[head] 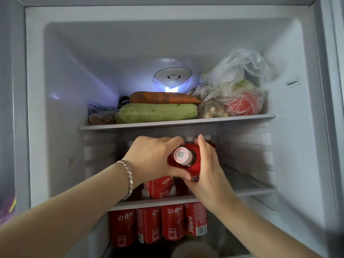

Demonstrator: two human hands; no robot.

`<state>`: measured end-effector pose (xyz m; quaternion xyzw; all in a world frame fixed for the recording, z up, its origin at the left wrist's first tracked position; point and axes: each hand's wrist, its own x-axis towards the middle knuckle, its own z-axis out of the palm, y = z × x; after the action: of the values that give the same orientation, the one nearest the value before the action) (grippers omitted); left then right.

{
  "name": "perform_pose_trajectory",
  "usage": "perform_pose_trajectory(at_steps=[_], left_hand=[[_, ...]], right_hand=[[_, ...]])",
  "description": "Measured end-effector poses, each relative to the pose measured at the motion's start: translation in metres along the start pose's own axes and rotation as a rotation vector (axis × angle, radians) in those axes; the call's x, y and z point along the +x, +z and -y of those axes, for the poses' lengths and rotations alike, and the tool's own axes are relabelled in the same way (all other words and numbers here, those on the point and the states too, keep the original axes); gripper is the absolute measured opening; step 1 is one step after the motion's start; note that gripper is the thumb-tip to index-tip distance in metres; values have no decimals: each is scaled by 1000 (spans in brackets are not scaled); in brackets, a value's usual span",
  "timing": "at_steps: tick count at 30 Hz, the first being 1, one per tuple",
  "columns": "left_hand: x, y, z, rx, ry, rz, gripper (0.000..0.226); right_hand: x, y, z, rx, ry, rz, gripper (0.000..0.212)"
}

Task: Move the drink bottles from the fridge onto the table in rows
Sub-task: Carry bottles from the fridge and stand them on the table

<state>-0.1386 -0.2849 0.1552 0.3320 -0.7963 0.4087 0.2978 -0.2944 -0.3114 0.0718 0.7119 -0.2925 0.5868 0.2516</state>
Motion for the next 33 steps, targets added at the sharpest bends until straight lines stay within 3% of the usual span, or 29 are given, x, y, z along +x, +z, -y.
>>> perform_pose_trajectory(at_steps=[3,6,9,12,14,16,19,24,29,33], left_hand=[[1,1,0,43,100,-82,55],[8,5,-8,87,73,-56,44],[15,11,-11,102,-1,-53,50],[17,15,-7,101,62,-20,47],[17,19,-7,144,117,50,42],[15,25,-5,192,149,89,35],[13,30,2,282,131,134,38],[17,33,6,274,84,141,42],[17,41,9,225,63,173,40],[16,49,12,212,63,208,45]], right_hand=[[1,-1,-3,-5,0,20,108],[2,0,-8,36,39,38,109],[5,4,-15,103,102,81,113],[1,9,-23,131,117,146,116],[-3,13,-30,186,168,245,126],[-5,17,-44,181,237,453,130],[10,23,-80,-109,293,697,112],[54,44,-141,-404,405,647,80],[87,66,-178,-428,551,706,77],[88,68,-181,-357,571,651,59]])
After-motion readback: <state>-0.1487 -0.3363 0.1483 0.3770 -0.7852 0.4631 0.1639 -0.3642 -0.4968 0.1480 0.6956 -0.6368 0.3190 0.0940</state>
